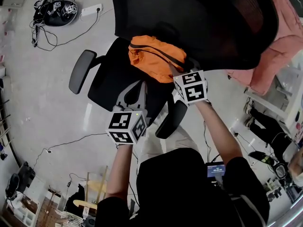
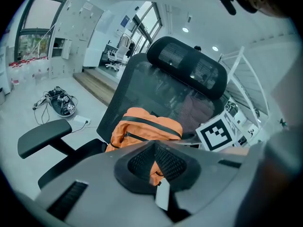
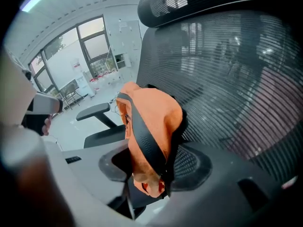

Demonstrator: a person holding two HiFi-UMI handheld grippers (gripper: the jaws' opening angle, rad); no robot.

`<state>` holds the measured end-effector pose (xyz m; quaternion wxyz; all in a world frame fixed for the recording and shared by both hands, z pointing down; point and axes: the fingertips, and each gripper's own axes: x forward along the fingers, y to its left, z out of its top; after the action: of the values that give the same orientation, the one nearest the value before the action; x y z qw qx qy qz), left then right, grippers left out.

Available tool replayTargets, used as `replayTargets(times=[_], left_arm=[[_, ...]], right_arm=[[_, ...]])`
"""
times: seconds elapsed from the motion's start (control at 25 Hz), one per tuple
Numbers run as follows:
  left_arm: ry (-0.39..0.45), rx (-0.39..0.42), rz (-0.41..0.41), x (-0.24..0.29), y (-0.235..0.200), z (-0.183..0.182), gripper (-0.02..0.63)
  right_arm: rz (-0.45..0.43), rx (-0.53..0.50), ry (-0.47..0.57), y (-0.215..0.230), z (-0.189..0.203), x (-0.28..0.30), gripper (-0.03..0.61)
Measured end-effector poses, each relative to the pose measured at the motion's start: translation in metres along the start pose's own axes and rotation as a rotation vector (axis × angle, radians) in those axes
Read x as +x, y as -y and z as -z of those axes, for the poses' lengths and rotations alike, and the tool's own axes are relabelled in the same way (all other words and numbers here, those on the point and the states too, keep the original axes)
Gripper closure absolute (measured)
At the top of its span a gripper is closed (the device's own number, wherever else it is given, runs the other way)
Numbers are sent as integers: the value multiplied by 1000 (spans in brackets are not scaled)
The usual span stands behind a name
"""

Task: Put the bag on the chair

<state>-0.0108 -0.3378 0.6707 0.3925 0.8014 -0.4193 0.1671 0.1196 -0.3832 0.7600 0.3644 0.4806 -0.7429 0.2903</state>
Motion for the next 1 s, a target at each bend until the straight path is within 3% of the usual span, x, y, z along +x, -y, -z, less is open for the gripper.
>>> replayTargets(times=[0.44, 1.0], left_arm=[[21, -22, -6, -17, 8, 1, 604], [47, 21, 25, -42, 45, 3, 604]], right_arm=[[23, 30, 11, -2, 2, -21, 375], [37, 110, 84, 5, -5, -81, 368]])
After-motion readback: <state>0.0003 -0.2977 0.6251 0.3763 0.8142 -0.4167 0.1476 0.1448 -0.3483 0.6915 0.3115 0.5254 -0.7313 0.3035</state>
